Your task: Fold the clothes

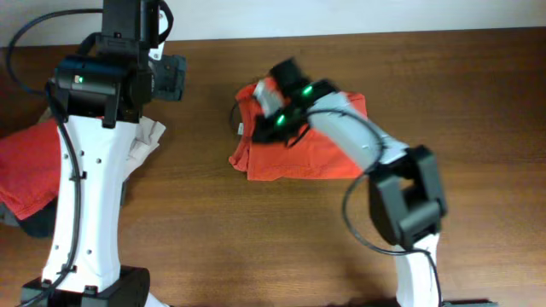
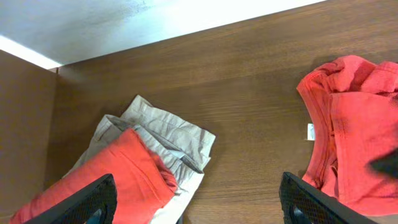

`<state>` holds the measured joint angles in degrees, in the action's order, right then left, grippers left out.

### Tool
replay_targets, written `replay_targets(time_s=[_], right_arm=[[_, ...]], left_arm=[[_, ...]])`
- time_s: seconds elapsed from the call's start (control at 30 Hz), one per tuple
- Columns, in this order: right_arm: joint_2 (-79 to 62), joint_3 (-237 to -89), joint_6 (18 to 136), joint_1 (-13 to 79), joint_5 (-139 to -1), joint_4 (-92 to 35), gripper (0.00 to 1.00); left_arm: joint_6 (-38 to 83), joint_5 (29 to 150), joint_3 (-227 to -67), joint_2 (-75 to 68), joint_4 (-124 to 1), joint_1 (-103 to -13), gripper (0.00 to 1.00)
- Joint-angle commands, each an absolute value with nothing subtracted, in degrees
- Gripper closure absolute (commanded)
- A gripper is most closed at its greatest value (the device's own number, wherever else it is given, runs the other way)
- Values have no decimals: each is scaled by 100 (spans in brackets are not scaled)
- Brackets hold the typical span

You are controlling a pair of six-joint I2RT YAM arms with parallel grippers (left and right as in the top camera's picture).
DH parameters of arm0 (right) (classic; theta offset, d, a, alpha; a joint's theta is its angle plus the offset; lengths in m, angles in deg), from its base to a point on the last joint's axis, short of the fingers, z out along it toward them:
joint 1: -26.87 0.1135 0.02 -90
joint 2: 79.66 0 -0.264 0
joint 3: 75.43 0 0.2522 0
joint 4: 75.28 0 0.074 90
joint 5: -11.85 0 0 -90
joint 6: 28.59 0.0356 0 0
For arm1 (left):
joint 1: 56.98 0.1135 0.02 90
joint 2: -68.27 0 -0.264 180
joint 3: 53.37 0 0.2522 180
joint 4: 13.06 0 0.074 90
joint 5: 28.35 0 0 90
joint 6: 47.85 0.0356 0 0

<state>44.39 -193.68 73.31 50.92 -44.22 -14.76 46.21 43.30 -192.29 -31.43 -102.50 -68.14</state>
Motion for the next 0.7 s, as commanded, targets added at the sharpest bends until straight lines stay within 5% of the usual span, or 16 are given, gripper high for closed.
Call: replay_targets(time_s=[0.0, 0.67], right_arm=[[4170, -19552, 7574, 4697, -4638, -1518, 92], [5652, -19549, 8361, 4714, -5338, -3356, 89]], left_arm=[[4691, 4708, -19280, -3124, -10243, -6742, 17], [4581, 5160, -19275, -3801, -10451, -6731, 17]])
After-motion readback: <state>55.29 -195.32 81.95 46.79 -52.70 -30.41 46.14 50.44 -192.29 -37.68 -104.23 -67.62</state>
